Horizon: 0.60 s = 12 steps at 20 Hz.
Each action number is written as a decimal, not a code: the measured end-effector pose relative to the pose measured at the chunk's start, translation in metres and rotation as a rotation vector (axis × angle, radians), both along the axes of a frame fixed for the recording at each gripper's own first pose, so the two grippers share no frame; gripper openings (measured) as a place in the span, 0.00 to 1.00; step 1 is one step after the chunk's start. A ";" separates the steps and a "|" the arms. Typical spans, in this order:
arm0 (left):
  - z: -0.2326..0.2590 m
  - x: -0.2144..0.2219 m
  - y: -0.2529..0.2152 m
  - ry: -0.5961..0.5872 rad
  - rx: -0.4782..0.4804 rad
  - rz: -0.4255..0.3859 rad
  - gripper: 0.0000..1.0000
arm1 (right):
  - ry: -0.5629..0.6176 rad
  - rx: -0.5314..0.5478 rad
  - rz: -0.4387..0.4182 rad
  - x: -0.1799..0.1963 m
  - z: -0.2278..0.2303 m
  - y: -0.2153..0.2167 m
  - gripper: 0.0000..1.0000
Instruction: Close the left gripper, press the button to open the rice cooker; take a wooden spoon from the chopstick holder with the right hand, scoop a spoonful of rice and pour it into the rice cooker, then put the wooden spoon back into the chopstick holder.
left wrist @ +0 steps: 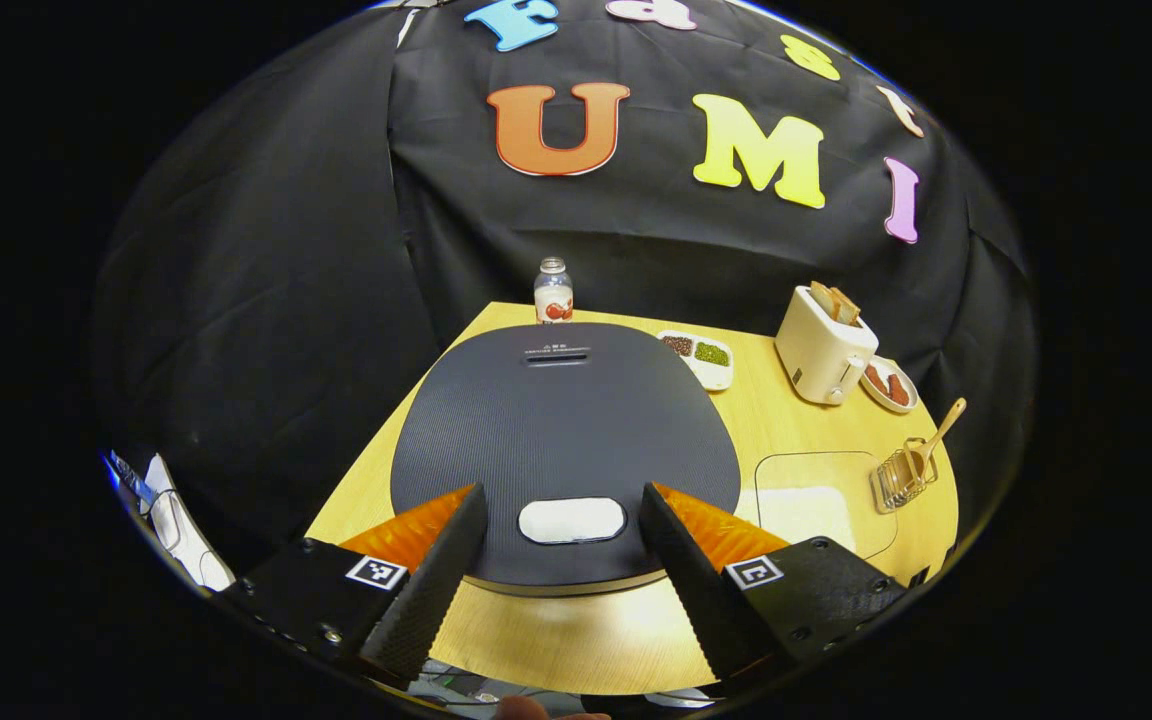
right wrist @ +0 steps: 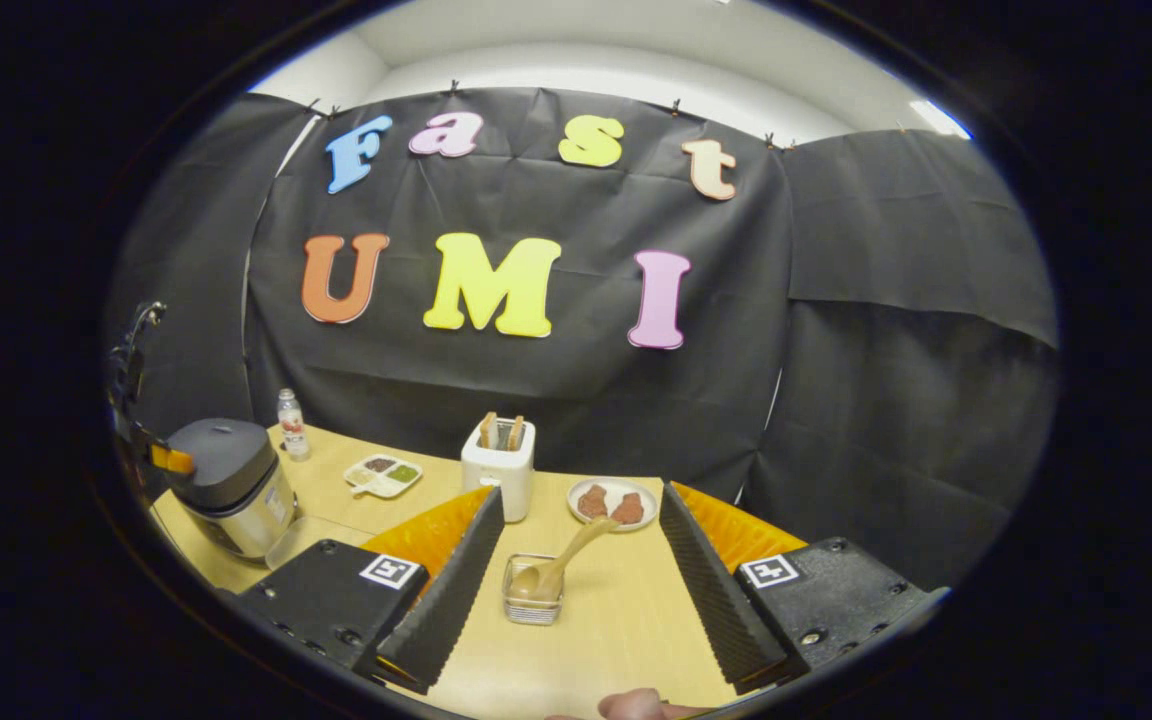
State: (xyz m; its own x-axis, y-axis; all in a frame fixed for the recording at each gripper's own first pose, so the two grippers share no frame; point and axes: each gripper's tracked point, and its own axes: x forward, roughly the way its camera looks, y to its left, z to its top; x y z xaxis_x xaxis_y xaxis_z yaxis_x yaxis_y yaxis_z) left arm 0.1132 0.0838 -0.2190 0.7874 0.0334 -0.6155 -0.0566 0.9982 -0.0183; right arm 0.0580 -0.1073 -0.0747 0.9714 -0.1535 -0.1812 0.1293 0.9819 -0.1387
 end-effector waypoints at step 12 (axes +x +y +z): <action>-0.006 -0.003 0.001 -0.076 -0.004 0.030 1.00 | -0.034 0.034 0.032 0.009 0.014 0.023 1.00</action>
